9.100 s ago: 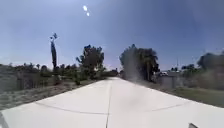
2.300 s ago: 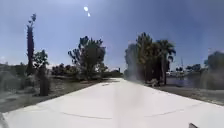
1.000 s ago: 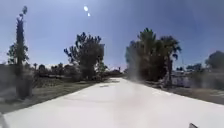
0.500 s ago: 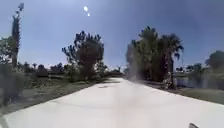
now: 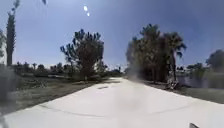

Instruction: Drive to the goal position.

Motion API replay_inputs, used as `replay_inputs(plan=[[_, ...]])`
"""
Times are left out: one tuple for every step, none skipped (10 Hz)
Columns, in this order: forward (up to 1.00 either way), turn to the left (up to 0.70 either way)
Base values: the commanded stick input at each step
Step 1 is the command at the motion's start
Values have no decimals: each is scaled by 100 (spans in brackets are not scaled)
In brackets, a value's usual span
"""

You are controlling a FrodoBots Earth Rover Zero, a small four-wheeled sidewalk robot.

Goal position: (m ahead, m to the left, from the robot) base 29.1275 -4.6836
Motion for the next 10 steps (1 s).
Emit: replay_inputs(plan=[[70, 0], [70, 0], [70, 0], [70, 0], [70, 0], [70, 0], [70, 0], [70, 0], [70, 0], [70, 0]])
